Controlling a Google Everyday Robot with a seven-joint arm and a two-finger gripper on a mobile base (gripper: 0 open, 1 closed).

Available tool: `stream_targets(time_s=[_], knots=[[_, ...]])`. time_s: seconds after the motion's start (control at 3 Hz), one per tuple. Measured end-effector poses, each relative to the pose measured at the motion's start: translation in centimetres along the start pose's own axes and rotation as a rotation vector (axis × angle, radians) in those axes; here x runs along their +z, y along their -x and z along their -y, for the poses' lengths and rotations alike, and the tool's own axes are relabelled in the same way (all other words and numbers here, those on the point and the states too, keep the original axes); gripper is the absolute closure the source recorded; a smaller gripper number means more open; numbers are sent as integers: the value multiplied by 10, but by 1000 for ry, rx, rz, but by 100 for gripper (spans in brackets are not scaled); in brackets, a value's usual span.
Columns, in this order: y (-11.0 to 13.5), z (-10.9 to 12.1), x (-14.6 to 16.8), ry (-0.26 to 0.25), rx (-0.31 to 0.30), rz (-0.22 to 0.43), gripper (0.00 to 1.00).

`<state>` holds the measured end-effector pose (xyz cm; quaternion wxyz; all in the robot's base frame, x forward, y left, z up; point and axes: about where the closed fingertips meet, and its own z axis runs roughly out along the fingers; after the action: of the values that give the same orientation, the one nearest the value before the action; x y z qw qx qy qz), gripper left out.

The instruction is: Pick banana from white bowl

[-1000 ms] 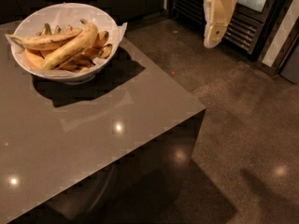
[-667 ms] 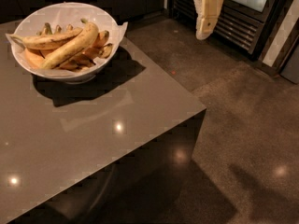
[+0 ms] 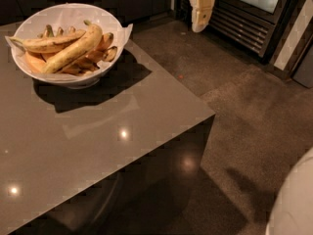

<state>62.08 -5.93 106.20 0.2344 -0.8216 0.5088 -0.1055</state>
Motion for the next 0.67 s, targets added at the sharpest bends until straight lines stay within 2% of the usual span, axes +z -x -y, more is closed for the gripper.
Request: stream_targets(time_s=[0.33, 0.67], knots=[[0, 7, 2, -28, -23, 13, 0], [14, 31, 22, -26, -104, 30, 0]])
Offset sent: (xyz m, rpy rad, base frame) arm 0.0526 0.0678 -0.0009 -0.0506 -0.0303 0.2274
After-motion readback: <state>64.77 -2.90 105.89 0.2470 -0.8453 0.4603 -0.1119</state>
